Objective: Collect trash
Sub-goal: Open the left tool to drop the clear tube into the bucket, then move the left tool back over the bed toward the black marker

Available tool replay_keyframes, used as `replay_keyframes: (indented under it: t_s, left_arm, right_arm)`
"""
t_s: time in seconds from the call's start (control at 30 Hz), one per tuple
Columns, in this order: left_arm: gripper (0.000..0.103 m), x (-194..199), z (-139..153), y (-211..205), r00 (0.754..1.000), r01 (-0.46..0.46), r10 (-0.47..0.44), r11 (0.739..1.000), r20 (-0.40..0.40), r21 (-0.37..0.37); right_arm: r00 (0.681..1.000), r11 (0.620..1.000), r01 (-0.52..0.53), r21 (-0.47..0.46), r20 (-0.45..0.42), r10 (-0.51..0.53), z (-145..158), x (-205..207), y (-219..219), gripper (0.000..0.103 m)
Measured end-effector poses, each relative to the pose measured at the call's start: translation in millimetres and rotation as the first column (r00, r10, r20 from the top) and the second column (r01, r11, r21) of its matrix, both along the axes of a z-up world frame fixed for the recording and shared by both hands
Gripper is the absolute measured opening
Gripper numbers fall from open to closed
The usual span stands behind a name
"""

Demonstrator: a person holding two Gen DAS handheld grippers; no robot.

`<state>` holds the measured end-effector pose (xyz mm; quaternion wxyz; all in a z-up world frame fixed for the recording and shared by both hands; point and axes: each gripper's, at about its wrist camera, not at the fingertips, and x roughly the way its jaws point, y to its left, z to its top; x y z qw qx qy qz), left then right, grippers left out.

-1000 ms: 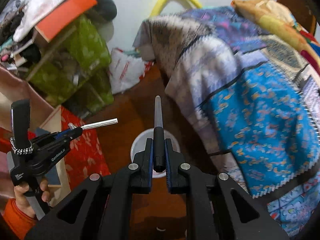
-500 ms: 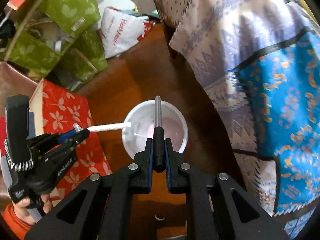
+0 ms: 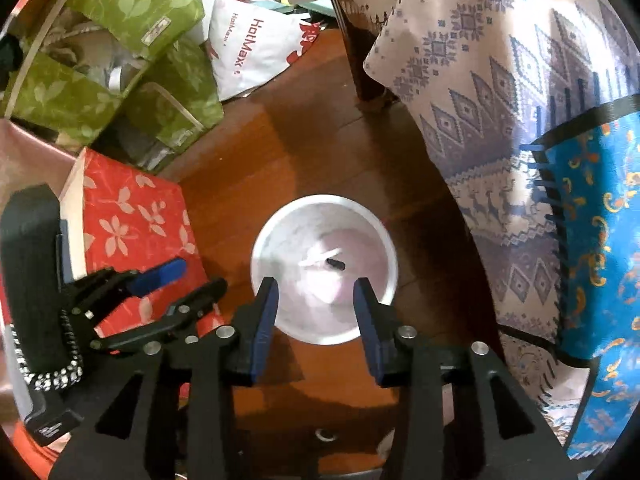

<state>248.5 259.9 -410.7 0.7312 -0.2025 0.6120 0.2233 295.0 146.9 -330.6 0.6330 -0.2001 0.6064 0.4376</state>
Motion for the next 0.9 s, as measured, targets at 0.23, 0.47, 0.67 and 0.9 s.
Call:
replay_keyframes:
  t_s: [0.23, 0.47, 0.67, 0.9]
  left_arm:
    - [0.041, -4, 22, -4, 1.000, 0.009, -0.010, 1.000, 0.029, 0.027]
    - [0.041, -11, 71, -14, 0.994, 0.012, -0.019, 0.998, 0.104, 0.069]
    - [0.041, -19, 118, -31, 0.983, 0.008, -0.032, 0.992, 0.182, 0.128]
    - [0.041, -29, 181, -66, 0.957, 0.026, -0.080, 0.981, 0.277, 0.194]
  right_arm:
    - [0.999, 0.999, 0.025, 0.035, 0.020, -0.026, 21, 4, -14, 0.036]
    - [0.994, 0.995, 0.037, 0.089, 0.103, -0.046, 60, 0, -33, 0.036]
    - [0.982, 0.986, 0.047, 0.159, 0.175, -0.075, 103, -10, -57, 0.036]
    - [0.961, 0.965, 0.061, 0.254, 0.247, -0.126, 153, -19, -96, 0.036]
